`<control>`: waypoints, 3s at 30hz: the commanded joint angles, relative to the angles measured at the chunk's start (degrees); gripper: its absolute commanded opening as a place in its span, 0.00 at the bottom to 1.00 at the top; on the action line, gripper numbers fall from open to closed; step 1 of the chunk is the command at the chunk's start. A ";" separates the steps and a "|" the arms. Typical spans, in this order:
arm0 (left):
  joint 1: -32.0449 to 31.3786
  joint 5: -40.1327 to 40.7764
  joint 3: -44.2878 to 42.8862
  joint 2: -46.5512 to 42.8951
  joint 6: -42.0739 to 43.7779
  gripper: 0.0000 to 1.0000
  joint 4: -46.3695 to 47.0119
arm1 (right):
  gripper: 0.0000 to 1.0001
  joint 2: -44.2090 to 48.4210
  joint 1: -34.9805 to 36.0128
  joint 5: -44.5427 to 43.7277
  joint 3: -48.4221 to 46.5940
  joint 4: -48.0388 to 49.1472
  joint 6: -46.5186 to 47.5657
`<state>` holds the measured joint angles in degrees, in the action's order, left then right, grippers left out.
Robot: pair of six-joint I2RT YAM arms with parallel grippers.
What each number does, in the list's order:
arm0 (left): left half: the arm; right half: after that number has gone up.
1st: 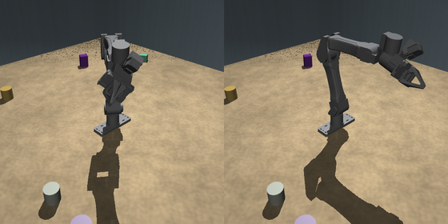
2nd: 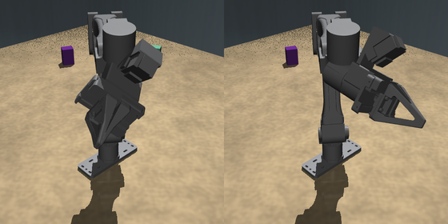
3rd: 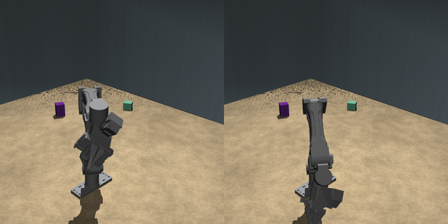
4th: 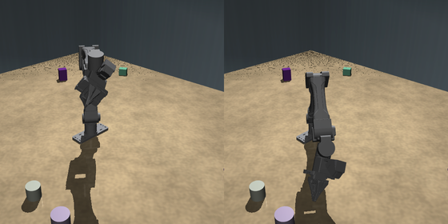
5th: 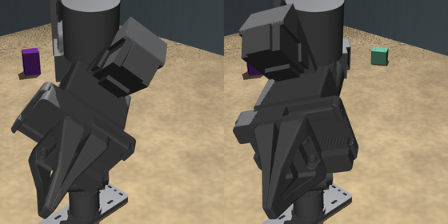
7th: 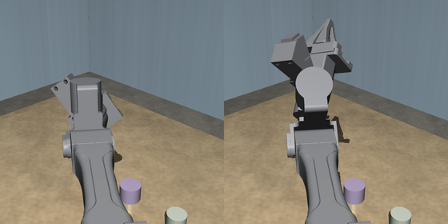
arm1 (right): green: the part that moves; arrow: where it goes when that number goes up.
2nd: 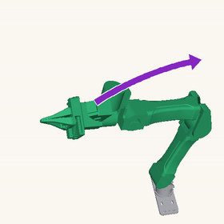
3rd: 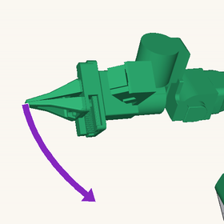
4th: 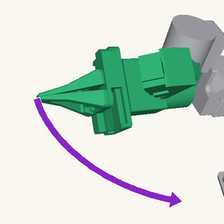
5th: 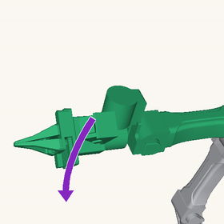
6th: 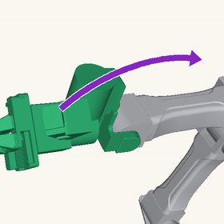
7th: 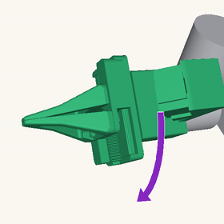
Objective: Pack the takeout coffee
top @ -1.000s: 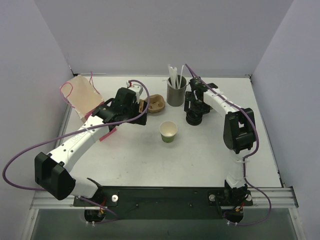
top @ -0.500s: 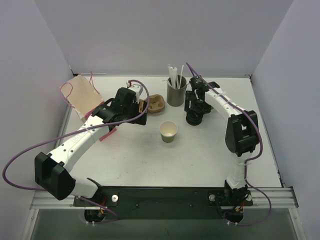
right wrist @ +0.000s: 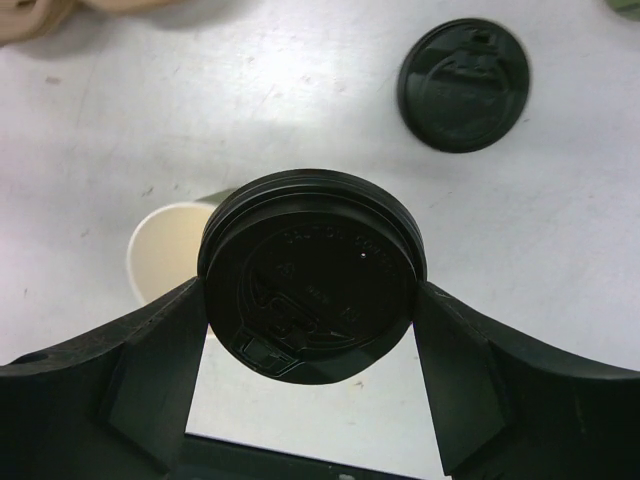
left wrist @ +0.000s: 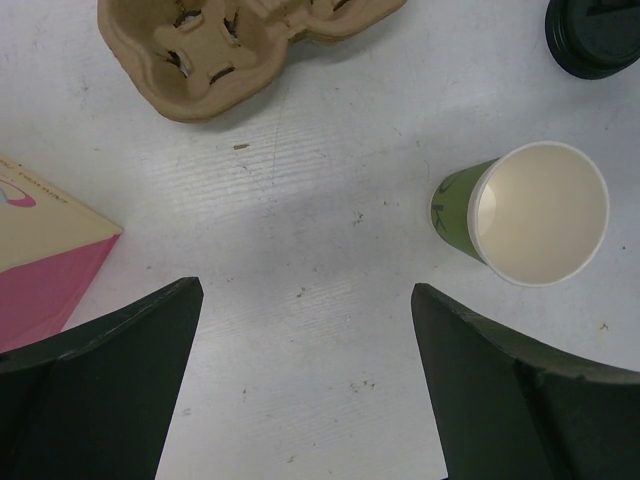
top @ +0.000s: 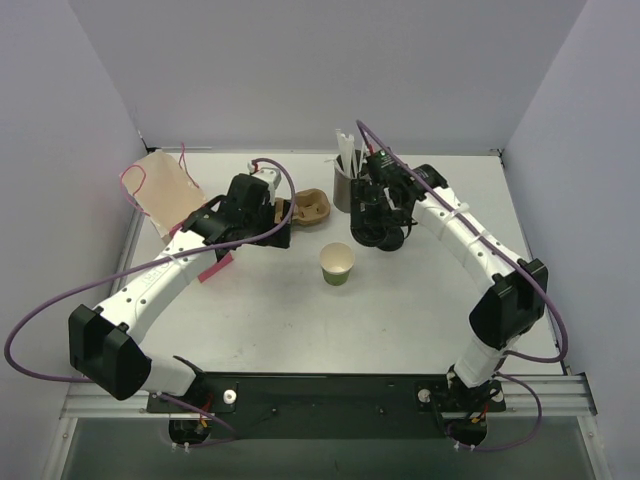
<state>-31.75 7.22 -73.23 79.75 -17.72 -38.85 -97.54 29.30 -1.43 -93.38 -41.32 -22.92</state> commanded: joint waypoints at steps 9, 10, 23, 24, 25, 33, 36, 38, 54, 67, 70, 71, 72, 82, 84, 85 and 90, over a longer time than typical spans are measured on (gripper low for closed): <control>0.63 -0.28 -0.07 -4.51 -1.71 0.97 -0.17 | 0.71 -6.52 11.92 -1.38 -9.62 -9.83 -0.55; 0.72 -0.37 0.37 -4.77 -1.71 0.97 -0.26 | 0.71 -6.96 12.18 -1.03 -9.80 -9.83 -0.72; 3.53 0.86 3.09 -8.38 -3.38 0.97 -0.44 | 0.71 -10.13 14.12 -1.12 -9.45 -9.74 -1.08; 3.53 0.86 3.01 -8.46 -3.38 0.97 -0.44 | 0.71 -10.39 14.12 -1.20 -9.45 -9.74 -1.08; 3.53 0.69 3.09 -8.38 -3.47 0.97 -0.44 | 0.71 -10.48 14.21 -1.29 -9.36 -9.66 -1.08; 3.53 0.25 3.36 -8.29 -3.38 0.97 -0.17 | 0.71 -11.18 14.56 -1.21 -8.31 -9.22 -0.99; 3.53 0.25 3.53 -8.29 -3.29 0.97 -0.08 | 0.71 -11.36 14.73 -1.47 -7.61 -9.13 -1.08; 3.53 0.16 3.62 -8.38 -3.29 0.97 -0.08 | 0.71 -11.53 14.73 -1.73 -7.34 -8.95 -1.16; 3.80 -0.19 3.97 -8.03 -2.94 0.97 0.27 | 0.71 -12.94 15.00 -2.00 -7.16 -8.51 -1.08; 4.24 -0.72 4.33 -8.03 -2.76 0.97 0.44 | 0.72 -14.26 15.35 -2.26 -7.16 -8.34 -1.17; 4.32 -0.90 4.41 -8.11 -2.76 0.97 0.53 | 0.73 -14.44 15.35 -2.87 -6.90 -8.25 -1.17; 4.33 -0.90 4.41 -8.03 -2.68 0.97 0.53 | 0.73 -14.44 15.35 -2.96 -6.64 -8.34 -1.25; 4.33 -0.90 4.59 -8.11 -2.76 0.97 0.62 | 0.73 -14.44 15.35 -3.14 -6.46 -8.34 -1.17; 4.41 -1.25 4.33 -7.94 -2.59 0.97 0.71 | 0.75 -14.52 16.05 -4.19 -6.20 -8.25 -1.34; 4.41 -1.25 4.41 -7.94 -2.50 0.97 0.62 | 0.75 -14.09 16.40 -4.80 -6.37 -8.34 -1.43; 4.50 -1.25 4.41 -7.94 -2.50 0.97 0.71 | 0.75 -14.00 16.49 -5.07 -6.63 -8.34 -1.52; 4.68 -1.42 4.15 -7.85 -2.41 0.97 0.62 | 0.76 -12.24 16.49 -6.56 -7.69 -8.95 -1.69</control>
<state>-27.64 6.61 -68.79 72.93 -20.53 -39.92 -111.02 45.36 -5.74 -100.16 -47.79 -23.97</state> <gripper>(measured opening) 0.975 0.759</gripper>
